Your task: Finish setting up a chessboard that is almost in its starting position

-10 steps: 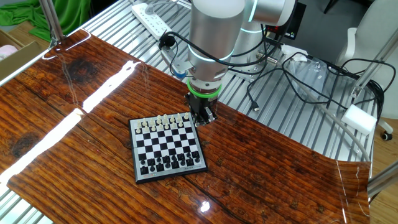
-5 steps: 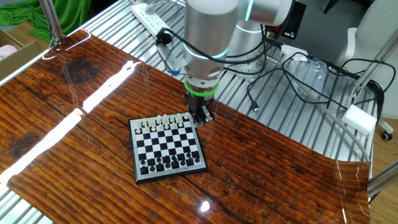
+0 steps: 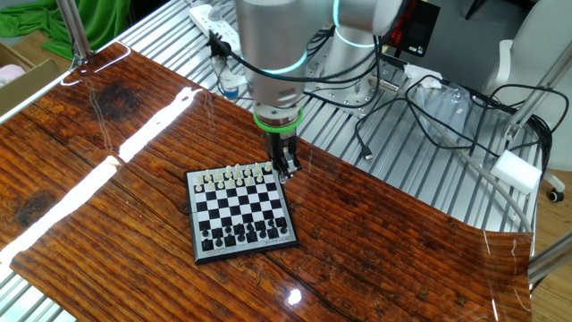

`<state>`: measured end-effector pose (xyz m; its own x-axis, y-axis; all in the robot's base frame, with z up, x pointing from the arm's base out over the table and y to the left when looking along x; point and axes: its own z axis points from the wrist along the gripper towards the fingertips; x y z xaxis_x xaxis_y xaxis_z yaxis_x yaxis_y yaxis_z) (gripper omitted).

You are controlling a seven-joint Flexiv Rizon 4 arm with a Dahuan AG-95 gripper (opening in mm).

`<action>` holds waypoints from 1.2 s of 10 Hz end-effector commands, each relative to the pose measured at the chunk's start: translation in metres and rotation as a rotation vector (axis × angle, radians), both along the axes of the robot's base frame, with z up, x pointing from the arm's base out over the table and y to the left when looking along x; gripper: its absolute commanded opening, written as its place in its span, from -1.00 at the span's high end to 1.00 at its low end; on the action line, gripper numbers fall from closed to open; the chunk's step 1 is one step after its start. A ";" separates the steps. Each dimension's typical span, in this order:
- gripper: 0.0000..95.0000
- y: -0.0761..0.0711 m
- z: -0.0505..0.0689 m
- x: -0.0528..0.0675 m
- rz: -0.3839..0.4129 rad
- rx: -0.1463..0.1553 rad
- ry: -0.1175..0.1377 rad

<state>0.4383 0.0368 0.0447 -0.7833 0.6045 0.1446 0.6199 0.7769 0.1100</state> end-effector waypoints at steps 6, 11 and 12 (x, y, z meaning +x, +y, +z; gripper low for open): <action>1.00 0.000 0.001 0.000 -0.089 0.073 0.022; 1.00 0.000 0.001 0.000 -0.263 0.072 0.051; 1.00 0.000 0.001 0.000 -0.306 0.074 0.061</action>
